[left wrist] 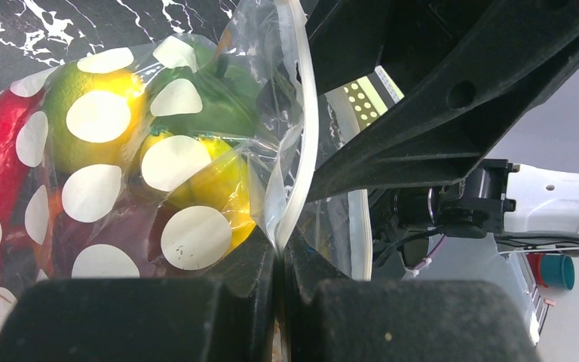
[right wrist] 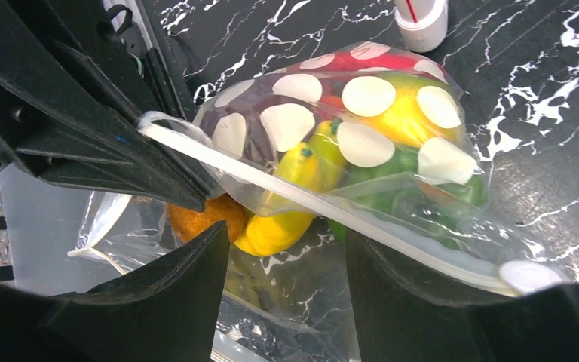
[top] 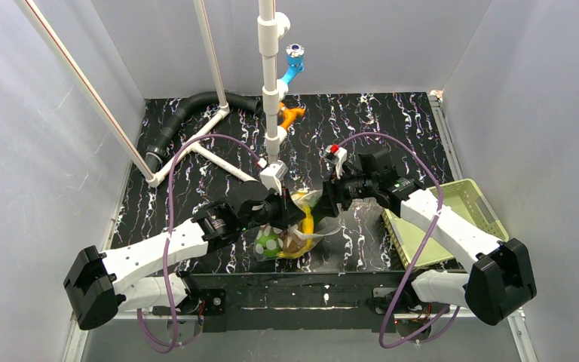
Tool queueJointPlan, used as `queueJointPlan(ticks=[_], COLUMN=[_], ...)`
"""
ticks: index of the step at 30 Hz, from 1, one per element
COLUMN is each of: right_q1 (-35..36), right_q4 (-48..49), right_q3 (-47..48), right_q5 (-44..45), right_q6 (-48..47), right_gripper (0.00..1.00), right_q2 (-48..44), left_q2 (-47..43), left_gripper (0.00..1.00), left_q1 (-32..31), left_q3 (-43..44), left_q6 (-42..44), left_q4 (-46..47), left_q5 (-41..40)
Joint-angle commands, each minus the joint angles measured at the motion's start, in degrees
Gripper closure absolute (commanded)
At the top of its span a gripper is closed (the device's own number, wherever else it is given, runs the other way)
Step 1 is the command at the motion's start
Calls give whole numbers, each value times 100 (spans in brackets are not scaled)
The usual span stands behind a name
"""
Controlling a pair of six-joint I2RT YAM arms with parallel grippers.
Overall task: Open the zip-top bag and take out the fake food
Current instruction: Pick up the fake fruit from the zipper food storage bag.
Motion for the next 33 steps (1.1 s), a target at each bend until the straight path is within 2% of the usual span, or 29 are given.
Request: queueJointPlan(ticks=[1, 17, 26, 33], right_q1=[207, 649, 717, 918], right_q4=[300, 365, 607, 803], right_q3=[-63, 184, 362, 208], right_q5=[-63, 875, 753, 1175], right_q6=[162, -35, 194, 220], right_gripper=[36, 36, 36, 38], right_q2=[-69, 361, 708, 904], left_q2=[-97, -224, -135, -112], left_gripper=[100, 100, 100, 100], left_q1=[-82, -174, -173, -177], left_q3=[5, -40, -76, -84], left_q6=[8, -2, -56, -47], left_q4=[184, 495, 708, 854], left_q5=[-281, -500, -476, -490])
